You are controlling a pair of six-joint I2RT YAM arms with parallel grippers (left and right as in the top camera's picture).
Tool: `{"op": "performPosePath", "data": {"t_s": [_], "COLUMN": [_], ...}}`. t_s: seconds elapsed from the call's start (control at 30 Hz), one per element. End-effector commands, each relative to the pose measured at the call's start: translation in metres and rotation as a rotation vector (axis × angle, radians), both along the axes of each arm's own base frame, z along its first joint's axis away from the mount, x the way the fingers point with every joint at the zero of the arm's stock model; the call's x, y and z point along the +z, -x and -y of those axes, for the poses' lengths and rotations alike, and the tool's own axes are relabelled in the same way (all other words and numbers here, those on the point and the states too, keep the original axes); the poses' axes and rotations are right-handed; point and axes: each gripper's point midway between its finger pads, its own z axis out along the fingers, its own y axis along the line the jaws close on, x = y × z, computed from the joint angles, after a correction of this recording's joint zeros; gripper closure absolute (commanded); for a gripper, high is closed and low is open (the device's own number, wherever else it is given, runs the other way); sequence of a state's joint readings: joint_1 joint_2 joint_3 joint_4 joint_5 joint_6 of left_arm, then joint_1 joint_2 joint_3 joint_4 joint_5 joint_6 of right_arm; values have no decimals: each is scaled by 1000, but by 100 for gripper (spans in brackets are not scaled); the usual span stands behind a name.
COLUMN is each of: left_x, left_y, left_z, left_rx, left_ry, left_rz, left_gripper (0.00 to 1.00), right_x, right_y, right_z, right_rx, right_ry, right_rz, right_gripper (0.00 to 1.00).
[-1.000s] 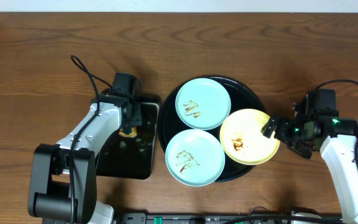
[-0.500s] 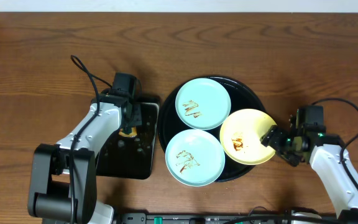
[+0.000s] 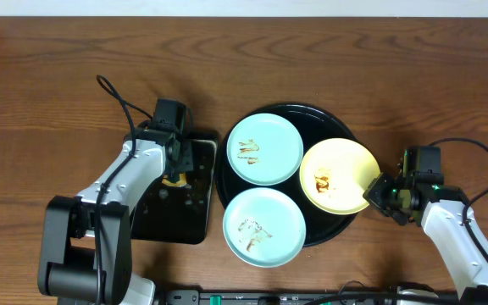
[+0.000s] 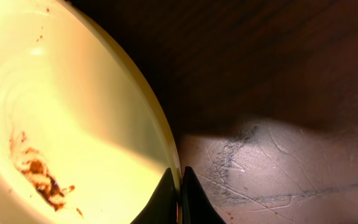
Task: Clean dirty plates on tray and stack at the side
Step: 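Carry the sponge with the left gripper to the yellow plate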
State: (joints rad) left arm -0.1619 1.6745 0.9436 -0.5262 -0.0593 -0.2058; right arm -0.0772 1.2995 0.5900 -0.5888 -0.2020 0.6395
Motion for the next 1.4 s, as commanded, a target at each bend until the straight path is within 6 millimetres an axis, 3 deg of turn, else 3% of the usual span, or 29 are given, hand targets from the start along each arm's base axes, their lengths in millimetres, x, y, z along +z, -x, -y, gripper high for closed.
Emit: {"op": "performPosePath", "data": {"t_s": [0.0, 0.13, 0.3, 0.4, 0.6, 0.73, 1.03, 1.37], "left_x": [8, 19, 47, 63, 88, 92, 111, 123], "left_y": [-6, -9, -12, -9, -1, 2, 20, 52], "left_z": [-1, 0, 0, 11, 83, 111, 211, 287], "left_rx": [6, 7, 14, -2, -148, -209, -381, -526], "left_ry": [-7, -1, 16, 87, 459, 511, 760, 949], "left_rz": [26, 62, 140, 168, 176, 178, 166, 114], "left_gripper": [93, 93, 93, 93, 93, 93, 93, 93], "right_x": [-8, -8, -9, -9, -9, -9, -10, -10], "right_y": [7, 7, 9, 9, 9, 11, 16, 19], "right_z": [9, 9, 9, 9, 8, 8, 1, -6], "right_rx": [-33, -32, -22, -22, -18, -12, 31, 76], "right_ry": [40, 41, 43, 43, 43, 42, 37, 44], "right_rz": [-34, -37, -42, -42, -43, -49, -64, -72], "right_gripper": [99, 99, 99, 99, 99, 99, 99, 99]}}
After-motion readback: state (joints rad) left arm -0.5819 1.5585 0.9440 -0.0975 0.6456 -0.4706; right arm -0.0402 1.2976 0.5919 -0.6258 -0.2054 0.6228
